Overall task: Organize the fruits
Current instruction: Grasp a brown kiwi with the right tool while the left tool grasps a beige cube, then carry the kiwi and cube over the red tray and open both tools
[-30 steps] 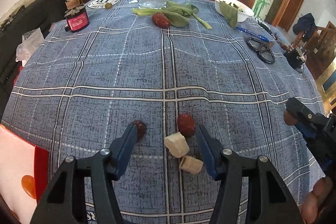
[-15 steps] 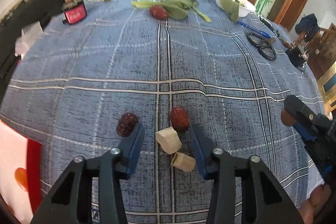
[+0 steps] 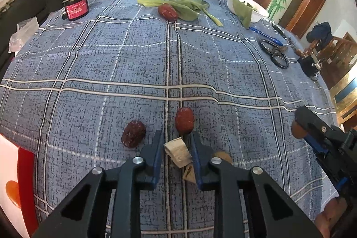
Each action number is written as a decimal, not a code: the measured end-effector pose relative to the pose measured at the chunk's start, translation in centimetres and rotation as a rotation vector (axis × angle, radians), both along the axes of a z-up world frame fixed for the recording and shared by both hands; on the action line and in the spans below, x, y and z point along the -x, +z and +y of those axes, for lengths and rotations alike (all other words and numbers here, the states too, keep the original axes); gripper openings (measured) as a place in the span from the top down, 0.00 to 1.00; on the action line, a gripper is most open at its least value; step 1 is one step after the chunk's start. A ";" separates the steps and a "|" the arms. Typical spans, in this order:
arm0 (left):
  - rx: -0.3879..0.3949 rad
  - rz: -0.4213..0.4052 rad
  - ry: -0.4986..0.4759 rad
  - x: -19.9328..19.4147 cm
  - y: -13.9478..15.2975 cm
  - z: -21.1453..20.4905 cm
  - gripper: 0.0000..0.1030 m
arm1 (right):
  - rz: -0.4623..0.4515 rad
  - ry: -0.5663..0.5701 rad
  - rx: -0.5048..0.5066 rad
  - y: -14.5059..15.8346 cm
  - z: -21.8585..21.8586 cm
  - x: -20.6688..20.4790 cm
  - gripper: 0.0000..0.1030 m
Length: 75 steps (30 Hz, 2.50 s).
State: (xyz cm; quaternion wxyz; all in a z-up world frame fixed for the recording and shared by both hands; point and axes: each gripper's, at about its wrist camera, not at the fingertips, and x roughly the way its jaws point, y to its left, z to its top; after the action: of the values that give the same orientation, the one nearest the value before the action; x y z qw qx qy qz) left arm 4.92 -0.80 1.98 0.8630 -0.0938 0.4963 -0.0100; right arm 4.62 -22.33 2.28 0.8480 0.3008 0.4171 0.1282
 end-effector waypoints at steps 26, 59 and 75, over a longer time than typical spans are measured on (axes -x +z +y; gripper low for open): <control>-0.212 -0.313 0.286 24.4 9.6 20.8 0.78 | -0.206 0.398 -0.025 4.7 13.9 9.1 0.75; -0.255 -0.224 0.333 27.8 2.9 25.0 0.73 | -0.120 0.630 0.377 0.1 35.2 17.6 0.74; -0.344 -0.381 0.298 29.5 7.6 18.9 0.23 | -0.218 0.490 0.276 5.0 27.0 20.5 0.64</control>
State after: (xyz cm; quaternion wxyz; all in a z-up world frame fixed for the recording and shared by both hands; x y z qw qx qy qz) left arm -24.54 18.11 9.61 0.9358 -0.0144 0.3008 0.1835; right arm -15.85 4.71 7.29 0.8645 0.0575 0.3974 0.3025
